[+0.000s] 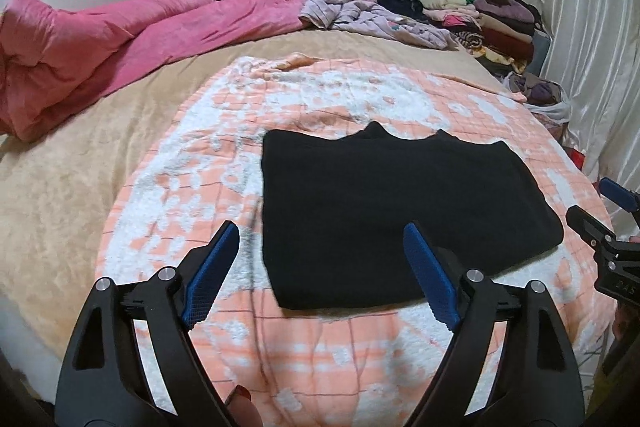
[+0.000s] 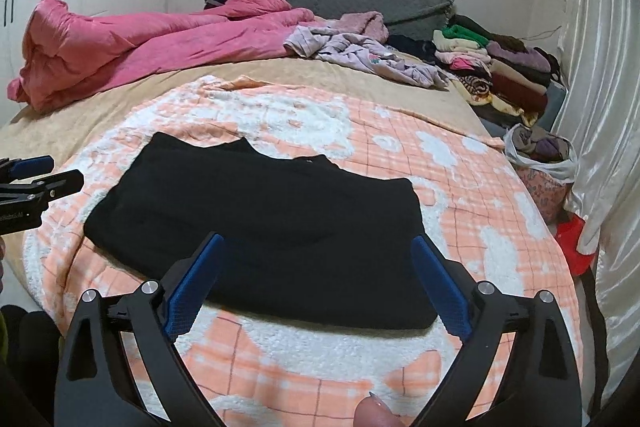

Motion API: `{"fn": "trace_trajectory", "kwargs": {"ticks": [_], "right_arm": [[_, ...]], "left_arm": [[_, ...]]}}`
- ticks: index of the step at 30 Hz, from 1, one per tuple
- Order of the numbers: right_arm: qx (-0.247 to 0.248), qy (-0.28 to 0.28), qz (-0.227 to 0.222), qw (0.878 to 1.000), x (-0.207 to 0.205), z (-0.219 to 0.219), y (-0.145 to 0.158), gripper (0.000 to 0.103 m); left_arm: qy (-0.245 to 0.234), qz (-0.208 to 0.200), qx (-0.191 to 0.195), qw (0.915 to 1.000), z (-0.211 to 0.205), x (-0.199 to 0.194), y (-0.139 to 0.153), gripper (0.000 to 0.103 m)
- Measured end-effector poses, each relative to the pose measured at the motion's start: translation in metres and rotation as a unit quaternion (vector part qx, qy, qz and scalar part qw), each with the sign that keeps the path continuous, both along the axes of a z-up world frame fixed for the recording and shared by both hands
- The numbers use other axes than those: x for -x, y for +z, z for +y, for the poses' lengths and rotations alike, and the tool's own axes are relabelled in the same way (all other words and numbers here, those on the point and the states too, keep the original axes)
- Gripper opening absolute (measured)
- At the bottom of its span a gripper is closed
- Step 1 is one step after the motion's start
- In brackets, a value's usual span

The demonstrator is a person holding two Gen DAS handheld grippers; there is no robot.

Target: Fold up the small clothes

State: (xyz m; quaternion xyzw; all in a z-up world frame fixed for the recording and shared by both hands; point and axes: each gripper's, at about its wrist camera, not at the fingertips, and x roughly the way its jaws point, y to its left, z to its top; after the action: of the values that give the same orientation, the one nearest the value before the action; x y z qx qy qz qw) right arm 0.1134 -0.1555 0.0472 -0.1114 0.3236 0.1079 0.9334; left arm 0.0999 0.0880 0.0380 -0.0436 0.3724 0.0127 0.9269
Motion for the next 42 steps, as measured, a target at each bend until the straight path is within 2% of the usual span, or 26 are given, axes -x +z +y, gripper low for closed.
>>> {"fn": "trace_trajectory", "kwargs": {"ticks": [4,9,12,24,33,42], "right_arm": [[-0.001,0.009,-0.008,1.0,0.004,0.007,0.005,0.095],[-0.003,0.023,-0.016,1.0,0.009,0.02,0.01,0.096],[-0.005,0.033,-0.02,0.999,0.011,0.029,0.012,0.096],[0.002,0.063,-0.017,0.998,0.01,0.064,0.01,0.098],[0.013,0.099,-0.006,0.995,0.01,0.098,-0.004,0.098],[0.026,0.128,0.016,0.991,0.007,0.13,-0.026,0.098]], "left_arm": [[0.008,-0.007,-0.004,0.9999,0.008,0.004,0.003,0.084],[0.02,-0.013,-0.008,0.9997,0.018,0.008,0.005,0.085],[0.025,-0.013,-0.008,0.9996,0.024,0.008,0.004,0.088],[0.051,-0.01,0.004,0.9986,0.054,0.008,-0.005,0.088],[0.066,0.006,0.015,0.9977,0.076,0.003,-0.018,0.088],[0.082,0.017,0.011,0.9964,0.096,-0.007,-0.024,0.088]]}}
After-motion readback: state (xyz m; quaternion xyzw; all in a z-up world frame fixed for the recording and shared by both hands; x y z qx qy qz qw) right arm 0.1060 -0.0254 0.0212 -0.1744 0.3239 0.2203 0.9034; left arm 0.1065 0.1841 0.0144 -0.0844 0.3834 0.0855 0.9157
